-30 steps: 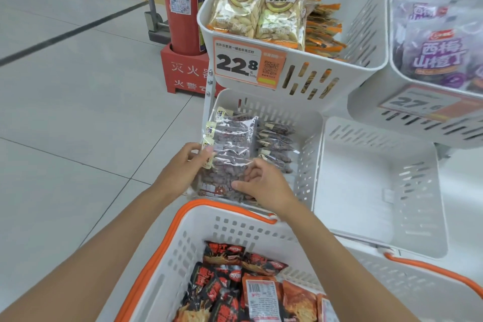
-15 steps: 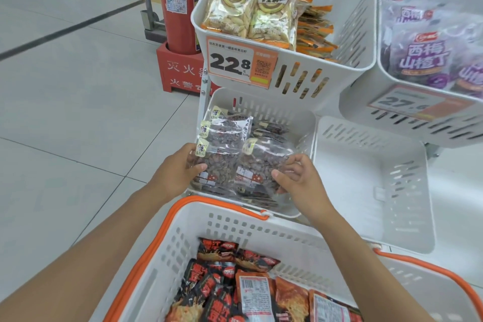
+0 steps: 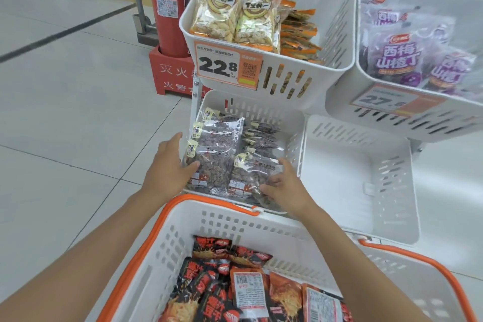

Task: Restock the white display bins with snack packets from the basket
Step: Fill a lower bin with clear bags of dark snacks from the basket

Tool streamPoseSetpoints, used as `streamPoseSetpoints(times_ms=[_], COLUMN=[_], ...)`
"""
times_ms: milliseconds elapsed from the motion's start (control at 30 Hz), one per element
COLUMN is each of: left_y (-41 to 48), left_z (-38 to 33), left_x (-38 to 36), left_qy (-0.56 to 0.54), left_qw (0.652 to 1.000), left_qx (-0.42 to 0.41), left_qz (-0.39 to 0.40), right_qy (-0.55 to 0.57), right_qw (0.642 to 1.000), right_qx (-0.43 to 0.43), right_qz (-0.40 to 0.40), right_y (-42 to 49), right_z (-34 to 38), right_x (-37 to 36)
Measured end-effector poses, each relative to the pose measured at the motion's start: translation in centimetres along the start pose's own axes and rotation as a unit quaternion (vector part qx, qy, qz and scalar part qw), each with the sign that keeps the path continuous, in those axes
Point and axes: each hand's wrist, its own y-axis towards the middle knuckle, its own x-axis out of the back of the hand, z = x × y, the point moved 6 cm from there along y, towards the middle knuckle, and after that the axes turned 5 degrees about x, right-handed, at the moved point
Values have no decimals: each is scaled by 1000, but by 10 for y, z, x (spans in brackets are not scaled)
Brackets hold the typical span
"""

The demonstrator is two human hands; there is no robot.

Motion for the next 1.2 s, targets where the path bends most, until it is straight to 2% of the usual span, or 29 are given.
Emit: streamPoseSetpoints(times_ms=[100,200,333,433,533,600,667,800,867,933,1033,1133,1200], left_y=[-14,-38,-79,-123,-169,-199,-223,-255,-263,-266,-270,-283,-283], left_z=[-21,-56,-104,-129,-129,-115,-99,-79,-74,-70,-68,-80,-83], left_x=[5,9,-6,-26,-55,-74,-84,-91,-92,-94,-97,-110,-119], left_qy=[35,50,41,26,29,28,22,30,38,34,3,-35,-53], left_qw=[998,995,993,982,970,962,953,941,940,939,937,909,905], left_qx=[-16,-47,-115,-164,-173,-139,-104,-62,-56,-43,-25,-11,2], left_qz=[-43,-70,8,85,170,235,284,332,335,341,349,416,422], right_qy=[-16,-44,-49,-94,-142,-159,-177,-236,-303,-380,-299,-206,-115], right_qw=[1000,998,990,982,986,979,964,913,885,869,917,962,983], right_qx=[10,38,114,151,82,5,-61,-182,-181,-124,-57,34,80], right_qz=[13,-21,-69,-65,34,126,190,279,305,292,257,176,115], right_y=[-5,-20,-71,-129,-186,-223,-254,-298,-305,-298,-276,-253,-242], right_z=[7,10,29,32,-4,-45,-89,-166,-189,-178,-136,-81,-52], right_x=[0,12,41,60,63,55,40,2,-10,-4,12,32,42])
